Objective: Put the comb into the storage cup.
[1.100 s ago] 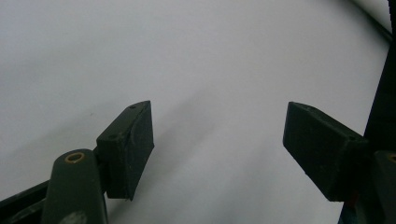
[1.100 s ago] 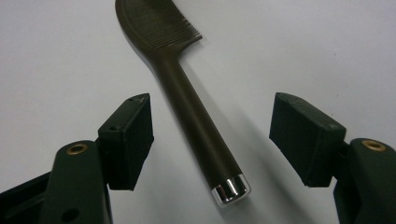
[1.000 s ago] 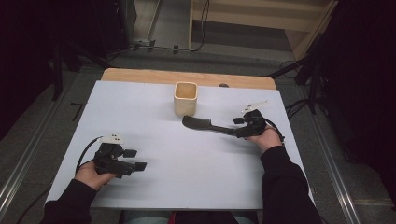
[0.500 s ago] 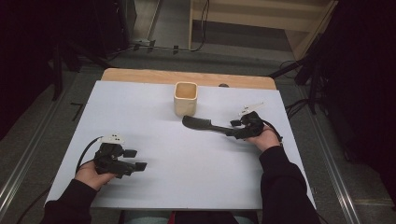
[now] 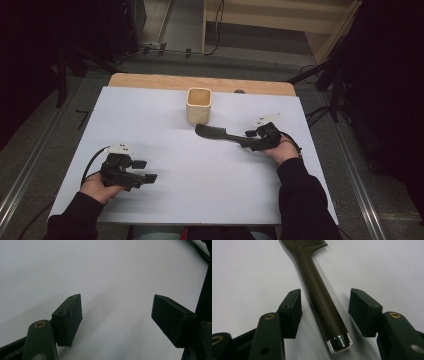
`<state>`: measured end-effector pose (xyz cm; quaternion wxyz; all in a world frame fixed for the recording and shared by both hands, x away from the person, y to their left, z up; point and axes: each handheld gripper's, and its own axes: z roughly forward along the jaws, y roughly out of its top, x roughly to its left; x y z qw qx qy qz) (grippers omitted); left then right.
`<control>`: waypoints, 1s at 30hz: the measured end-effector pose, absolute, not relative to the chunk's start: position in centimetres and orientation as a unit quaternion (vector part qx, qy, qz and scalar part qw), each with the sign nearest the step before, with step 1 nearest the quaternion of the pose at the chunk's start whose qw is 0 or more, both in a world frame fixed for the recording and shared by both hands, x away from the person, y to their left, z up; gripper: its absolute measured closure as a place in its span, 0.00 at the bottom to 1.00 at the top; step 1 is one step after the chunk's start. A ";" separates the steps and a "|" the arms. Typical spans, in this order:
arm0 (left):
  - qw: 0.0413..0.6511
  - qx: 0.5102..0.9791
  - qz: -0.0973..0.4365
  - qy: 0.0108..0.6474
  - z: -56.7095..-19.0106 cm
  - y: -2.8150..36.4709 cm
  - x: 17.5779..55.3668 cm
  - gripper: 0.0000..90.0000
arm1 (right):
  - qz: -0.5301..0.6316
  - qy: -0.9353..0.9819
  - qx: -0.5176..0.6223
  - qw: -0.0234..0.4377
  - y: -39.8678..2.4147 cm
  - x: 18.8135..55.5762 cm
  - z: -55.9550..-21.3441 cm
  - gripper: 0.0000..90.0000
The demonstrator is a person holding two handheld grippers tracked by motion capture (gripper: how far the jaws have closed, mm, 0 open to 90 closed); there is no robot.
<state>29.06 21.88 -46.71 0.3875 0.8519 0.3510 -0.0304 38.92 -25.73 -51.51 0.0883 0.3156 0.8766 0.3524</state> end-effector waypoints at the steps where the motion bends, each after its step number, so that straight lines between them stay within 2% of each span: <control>1: 0.388 0.852 -0.030 0.351 -46.7 21.9 29.1 0.28 | 0.352 0.878 0.311 0.092 -25.7 38.9 -51.5 0.48; 9: 0.388 0.852 -0.031 0.351 -46.7 21.9 29.1 0.28 | 0.349 0.883 0.296 0.102 -25.6 38.7 -51.5 0.54; 16: 0.388 0.852 -0.030 0.350 -46.7 21.9 29.1 0.28 | 0.348 0.886 0.288 0.102 -25.7 38.5 -51.5 0.67; 30: 0.388 0.852 -0.030 0.351 -46.7 21.9 29.1 0.28 | 0.359 0.897 0.244 0.087 -26.1 38.0 -51.5 0.75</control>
